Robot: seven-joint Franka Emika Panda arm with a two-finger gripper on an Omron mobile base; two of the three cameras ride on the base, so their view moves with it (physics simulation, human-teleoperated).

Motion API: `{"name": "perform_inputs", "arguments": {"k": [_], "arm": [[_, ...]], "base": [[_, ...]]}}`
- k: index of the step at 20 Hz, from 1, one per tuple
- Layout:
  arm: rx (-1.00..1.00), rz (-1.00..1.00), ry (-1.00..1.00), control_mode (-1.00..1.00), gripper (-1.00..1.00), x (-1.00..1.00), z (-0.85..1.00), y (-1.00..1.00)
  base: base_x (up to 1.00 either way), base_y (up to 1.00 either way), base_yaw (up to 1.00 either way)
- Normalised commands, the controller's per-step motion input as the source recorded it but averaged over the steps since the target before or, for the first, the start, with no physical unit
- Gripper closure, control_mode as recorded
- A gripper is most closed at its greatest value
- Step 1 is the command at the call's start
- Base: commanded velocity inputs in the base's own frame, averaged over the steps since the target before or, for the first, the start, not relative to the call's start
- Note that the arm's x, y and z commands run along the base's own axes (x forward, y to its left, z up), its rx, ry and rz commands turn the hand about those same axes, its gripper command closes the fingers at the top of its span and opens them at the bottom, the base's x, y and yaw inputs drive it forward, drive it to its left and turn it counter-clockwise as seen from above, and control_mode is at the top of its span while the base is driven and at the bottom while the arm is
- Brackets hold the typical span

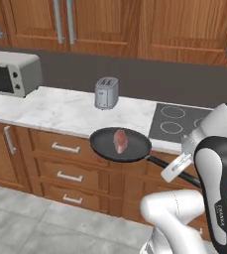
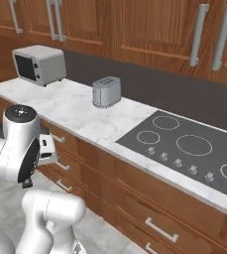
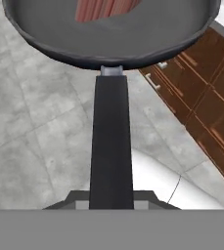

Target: Pick up the pan with the steak in it and place it on the dining table. Then place the steak on the plate.

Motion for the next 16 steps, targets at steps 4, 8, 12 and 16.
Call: {"name": "perform_inputs", "arguments": {"k": [4, 8, 12, 16], "arm": [[0.00, 0.00, 0.00, 1.00, 1.00, 0.00, 0.00, 0.00], [0.00, 0.00, 0.00, 1.00, 1.00, 0.00, 0.00, 0.00], [0.00, 0.00, 0.00, 1.00, 1.00, 0.00, 0.00, 0.00], [0.00, 0.00, 0.00, 1.00, 1.00, 0.00, 0.00, 0.00]], "base": [[-0.03, 0.00, 0.50], [-0.03, 0.00, 0.50], [-0.03, 0.00, 0.50], [-0.03, 0.00, 0.50]]}}
